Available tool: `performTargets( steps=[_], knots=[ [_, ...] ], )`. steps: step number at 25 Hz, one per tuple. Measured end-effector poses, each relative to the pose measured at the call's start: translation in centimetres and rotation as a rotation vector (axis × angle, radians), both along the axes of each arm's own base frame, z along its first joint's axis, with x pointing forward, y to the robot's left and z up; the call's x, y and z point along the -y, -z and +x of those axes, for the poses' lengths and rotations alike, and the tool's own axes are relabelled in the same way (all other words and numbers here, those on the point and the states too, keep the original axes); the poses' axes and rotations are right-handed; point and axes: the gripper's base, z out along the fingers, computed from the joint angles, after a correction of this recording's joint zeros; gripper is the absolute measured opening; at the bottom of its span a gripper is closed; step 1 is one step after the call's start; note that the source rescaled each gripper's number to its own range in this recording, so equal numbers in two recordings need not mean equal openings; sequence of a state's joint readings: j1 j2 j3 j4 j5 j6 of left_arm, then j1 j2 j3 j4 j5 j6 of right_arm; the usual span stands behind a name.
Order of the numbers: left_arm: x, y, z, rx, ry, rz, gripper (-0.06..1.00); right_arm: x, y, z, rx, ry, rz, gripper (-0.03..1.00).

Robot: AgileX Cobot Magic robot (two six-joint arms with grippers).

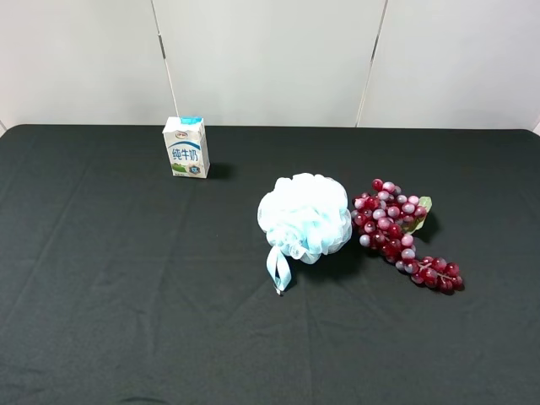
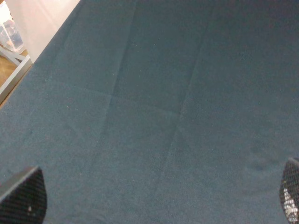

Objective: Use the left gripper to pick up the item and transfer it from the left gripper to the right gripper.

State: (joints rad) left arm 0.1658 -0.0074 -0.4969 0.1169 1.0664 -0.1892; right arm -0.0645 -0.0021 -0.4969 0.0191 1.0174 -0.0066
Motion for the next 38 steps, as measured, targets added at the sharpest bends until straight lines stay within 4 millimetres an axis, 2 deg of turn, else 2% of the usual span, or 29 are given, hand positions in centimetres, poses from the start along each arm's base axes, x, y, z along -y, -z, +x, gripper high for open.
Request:
performTargets(
  steps=[38],
  knots=[
    [0.0, 0.0, 0.0, 0.0, 0.0, 0.0, 1.0, 0.06, 0.0, -0.06, 0.004, 0.011, 0.011, 1.0]
  ],
)
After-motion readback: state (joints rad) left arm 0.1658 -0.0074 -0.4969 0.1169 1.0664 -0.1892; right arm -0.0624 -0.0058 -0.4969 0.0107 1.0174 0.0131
